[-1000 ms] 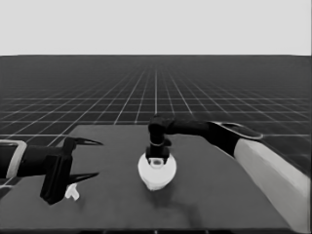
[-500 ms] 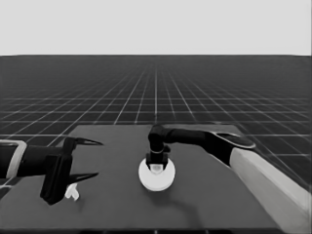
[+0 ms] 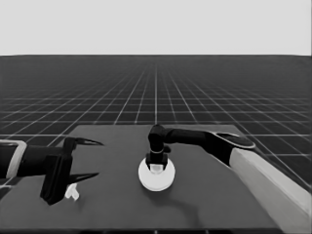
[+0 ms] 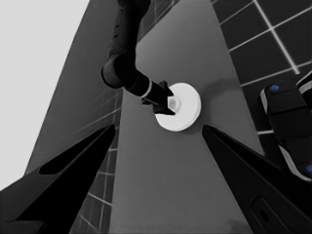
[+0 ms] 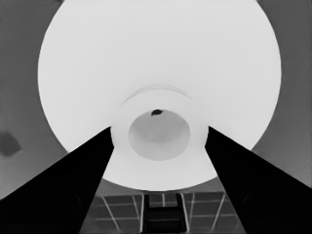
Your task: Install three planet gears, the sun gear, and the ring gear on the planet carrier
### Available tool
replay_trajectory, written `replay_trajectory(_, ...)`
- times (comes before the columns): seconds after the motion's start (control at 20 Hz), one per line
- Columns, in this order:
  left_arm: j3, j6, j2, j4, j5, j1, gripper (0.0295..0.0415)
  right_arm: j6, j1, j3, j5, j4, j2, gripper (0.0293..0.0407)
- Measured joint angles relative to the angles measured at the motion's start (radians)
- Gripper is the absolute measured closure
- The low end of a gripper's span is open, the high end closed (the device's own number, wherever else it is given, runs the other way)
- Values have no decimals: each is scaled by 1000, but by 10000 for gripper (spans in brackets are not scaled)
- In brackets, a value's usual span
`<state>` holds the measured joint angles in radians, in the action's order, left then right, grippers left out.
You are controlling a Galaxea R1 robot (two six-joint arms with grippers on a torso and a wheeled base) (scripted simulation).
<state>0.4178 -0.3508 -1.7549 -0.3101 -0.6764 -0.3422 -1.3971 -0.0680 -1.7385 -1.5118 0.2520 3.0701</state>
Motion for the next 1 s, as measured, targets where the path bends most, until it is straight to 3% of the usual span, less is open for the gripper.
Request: replay_trajectory(1.0,0,0,0,0,0,0,326,-174,-1,0,1,0,0,352)
